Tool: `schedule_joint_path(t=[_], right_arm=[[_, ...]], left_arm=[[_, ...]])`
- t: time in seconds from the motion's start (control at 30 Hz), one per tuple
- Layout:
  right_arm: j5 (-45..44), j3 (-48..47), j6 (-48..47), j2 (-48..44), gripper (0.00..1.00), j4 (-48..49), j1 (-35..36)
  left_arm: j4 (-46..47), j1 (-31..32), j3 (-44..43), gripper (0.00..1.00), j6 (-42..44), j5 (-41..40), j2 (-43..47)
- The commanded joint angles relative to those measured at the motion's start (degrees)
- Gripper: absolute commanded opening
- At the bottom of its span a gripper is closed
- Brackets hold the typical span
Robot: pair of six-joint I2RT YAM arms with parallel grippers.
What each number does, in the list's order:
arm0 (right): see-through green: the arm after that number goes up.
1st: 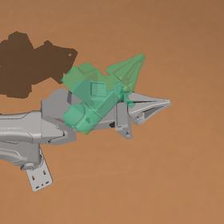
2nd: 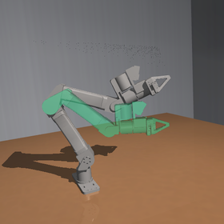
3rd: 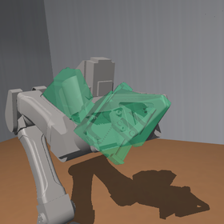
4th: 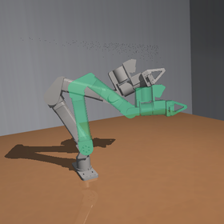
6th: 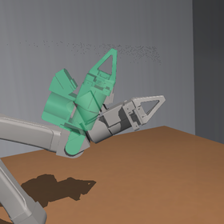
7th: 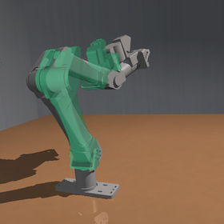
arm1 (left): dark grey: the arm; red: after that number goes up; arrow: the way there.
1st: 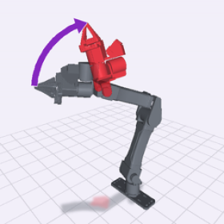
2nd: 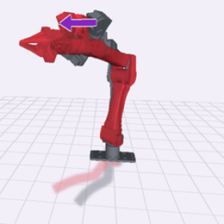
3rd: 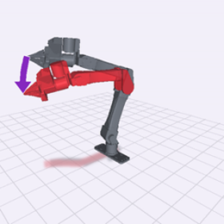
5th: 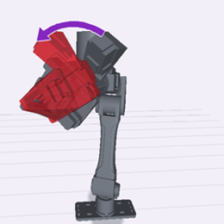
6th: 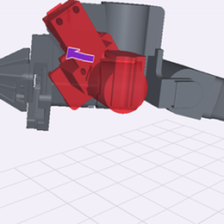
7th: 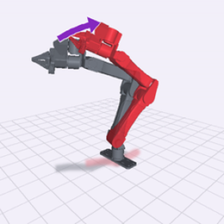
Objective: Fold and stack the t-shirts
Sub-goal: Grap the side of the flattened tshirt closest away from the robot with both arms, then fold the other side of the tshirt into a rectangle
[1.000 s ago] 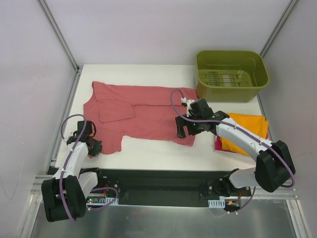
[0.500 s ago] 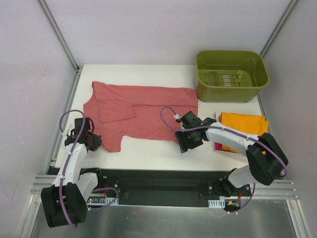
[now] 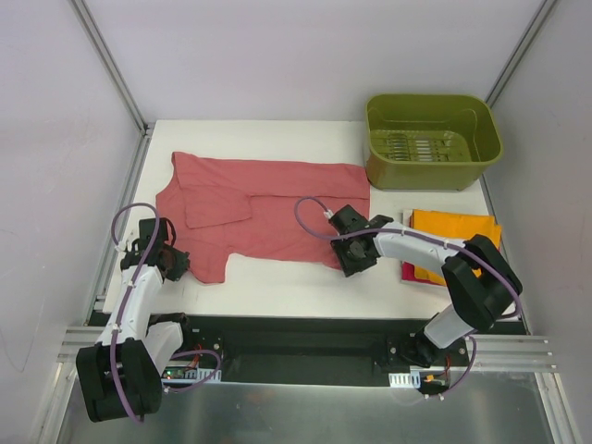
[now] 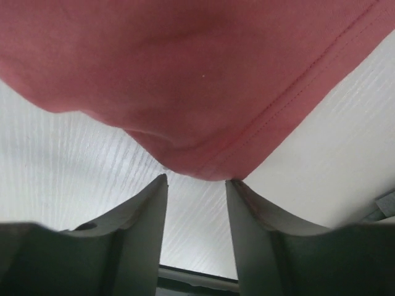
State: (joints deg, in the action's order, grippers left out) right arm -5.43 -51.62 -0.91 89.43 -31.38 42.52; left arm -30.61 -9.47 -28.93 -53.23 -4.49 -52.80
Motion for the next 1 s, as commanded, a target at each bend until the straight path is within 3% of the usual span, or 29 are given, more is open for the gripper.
schedule_joint_path(t=[0.0,0.03,0.17,0.27,0.43,0.6,0.97], right_arm=[[-2.3,-1.7,0.4,1.7,0.43,0.8,0.2],[-2.3,-1.6,0.5,2.1,0.42,1.0,0.1],[-2.3,-0.7,0.7,2.9,0.12,-0.4,0.1],[-1.5,1.7,3.3,0.5,0.01,-2.4,0.3],[0.4,5.8,5.3,-4.3,0.01,-3.9,0.5],[0.9,5.9,5.3,-5.9,0.01,-4.2,1.0],[0.1,-5.6,4.3,-4.8,0.01,-10.1,-0.8]], left_arm=[[-0.1,-0.3,-2.2,0.00,1.0,-0.1,0.0],[0.0,-0.2,-2.2,0.00,1.0,-0.2,0.1],[-0.5,-0.3,-1.7,0.00,0.6,-1.2,1.3],[-1.9,-0.3,-0.6,0.00,0.1,-1.7,3.1],[-7.5,-0.4,0.4,0.00,-0.2,-4.4,6.8],[-8.0,-0.3,0.4,0.00,0.3,-0.7,9.6],[-3.3,1.2,-9.5,0.00,1.8,5.5,2.8]])
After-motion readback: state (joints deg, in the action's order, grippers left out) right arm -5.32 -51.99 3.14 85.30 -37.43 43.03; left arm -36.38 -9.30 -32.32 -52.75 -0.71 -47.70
